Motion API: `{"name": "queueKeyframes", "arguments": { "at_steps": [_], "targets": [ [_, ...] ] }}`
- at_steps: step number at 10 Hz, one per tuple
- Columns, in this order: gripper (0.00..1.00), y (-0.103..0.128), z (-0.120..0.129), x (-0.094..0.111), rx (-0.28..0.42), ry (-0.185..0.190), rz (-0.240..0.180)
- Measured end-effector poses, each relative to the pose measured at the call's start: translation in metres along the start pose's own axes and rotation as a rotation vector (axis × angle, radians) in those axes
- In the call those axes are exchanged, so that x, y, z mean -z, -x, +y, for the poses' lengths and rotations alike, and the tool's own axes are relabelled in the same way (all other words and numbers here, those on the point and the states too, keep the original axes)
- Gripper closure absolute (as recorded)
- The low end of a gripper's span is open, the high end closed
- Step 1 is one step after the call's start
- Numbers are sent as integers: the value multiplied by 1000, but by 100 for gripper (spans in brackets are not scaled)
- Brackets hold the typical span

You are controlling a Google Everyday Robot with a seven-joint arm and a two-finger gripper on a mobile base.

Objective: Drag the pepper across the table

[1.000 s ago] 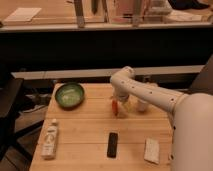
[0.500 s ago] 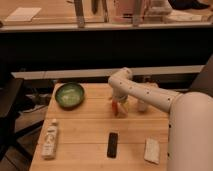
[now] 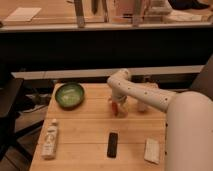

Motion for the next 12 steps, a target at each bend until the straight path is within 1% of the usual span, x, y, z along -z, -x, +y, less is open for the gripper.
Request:
{"name": "queueKeyframes", "arguments": {
  "at_steps": [1, 4, 5, 6, 7, 8, 9, 10, 11, 12],
  "targets": [
    [24, -1, 0, -1, 3, 3, 2],
    [24, -2, -2, -4, 13, 10, 6],
    [29, -3, -3, -6, 14, 11, 7],
    [40, -3, -3, -6, 15, 12, 9],
    [47, -3, -4, -6, 15, 12, 10],
    [58, -4, -5, -7, 17, 13, 12],
    [71, -4, -6, -7, 19, 15, 14],
    [80, -4, -7, -8, 20, 16, 16],
    [86, -4, -8, -8, 21, 17, 17],
    [96, -4, -7, -8, 18, 17, 17]
  ]
}}
